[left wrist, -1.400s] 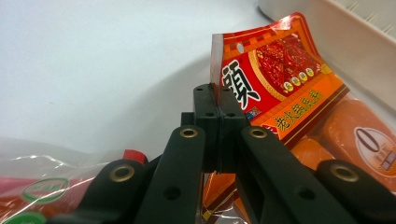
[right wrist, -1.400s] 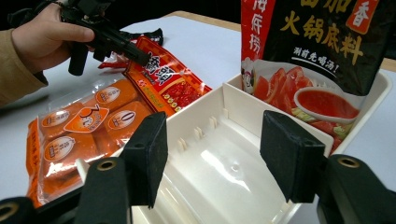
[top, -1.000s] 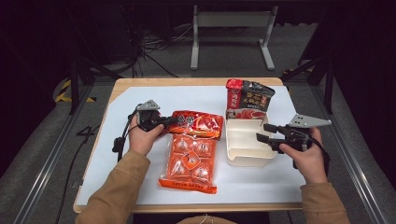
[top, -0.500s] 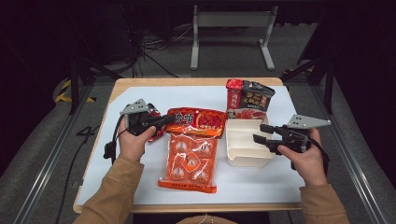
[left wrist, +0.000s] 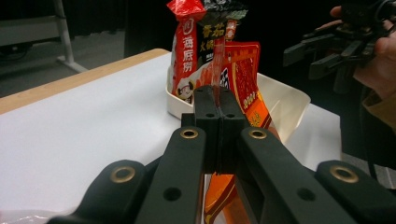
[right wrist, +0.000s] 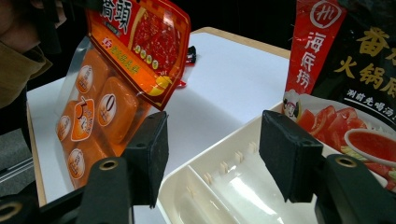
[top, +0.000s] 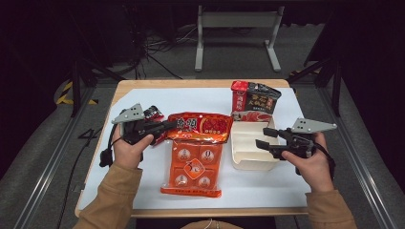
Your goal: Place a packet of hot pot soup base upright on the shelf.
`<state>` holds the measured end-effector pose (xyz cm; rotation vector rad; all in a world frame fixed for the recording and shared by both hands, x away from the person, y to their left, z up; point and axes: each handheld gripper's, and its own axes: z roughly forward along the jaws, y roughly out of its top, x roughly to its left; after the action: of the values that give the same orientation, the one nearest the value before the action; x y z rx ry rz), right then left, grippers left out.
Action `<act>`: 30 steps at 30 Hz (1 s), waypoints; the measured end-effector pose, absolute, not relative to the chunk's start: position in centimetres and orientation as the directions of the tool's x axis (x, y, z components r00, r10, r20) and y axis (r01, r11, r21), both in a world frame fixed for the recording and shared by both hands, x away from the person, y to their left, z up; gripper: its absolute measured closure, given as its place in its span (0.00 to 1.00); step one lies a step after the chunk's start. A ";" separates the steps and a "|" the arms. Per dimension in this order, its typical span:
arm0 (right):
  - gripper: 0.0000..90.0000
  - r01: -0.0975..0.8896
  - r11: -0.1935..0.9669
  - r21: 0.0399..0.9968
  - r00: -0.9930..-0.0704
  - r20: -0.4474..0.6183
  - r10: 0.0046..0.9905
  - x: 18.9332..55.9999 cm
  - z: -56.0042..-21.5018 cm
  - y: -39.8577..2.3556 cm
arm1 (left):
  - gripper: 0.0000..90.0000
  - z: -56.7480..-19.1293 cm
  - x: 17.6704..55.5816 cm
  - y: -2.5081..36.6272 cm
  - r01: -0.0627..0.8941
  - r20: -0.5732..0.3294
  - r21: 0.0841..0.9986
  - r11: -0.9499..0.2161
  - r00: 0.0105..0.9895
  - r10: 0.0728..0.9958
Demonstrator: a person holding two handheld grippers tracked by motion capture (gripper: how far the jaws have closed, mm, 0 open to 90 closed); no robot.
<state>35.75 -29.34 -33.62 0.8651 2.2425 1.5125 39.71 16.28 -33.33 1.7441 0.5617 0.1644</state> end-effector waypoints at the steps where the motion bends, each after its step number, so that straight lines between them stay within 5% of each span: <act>1: 0.47 0.311 0.266 0.913 -0.775 0.081 0.627 35.7 -33.6 -29.2 | 1.00 -33.2 39.6 16.3 0.277 -0.185 0.950 -0.146 0.874 0.449; 12: 0.40 0.287 0.292 0.912 -0.811 0.069 0.580 35.5 -33.5 -27.0 | 1.00 -32.1 38.3 16.3 0.189 -0.119 0.970 -0.155 0.919 0.376; 30: 0.38 0.249 0.333 0.909 -0.873 0.062 0.483 35.6 -34.1 -22.8 | 1.00 -31.5 37.7 16.2 0.185 -0.131 0.973 -0.140 0.937 0.323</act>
<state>35.65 -22.80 -34.10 0.6646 2.3769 1.5610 37.70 16.18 -31.54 1.7217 0.3854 0.1250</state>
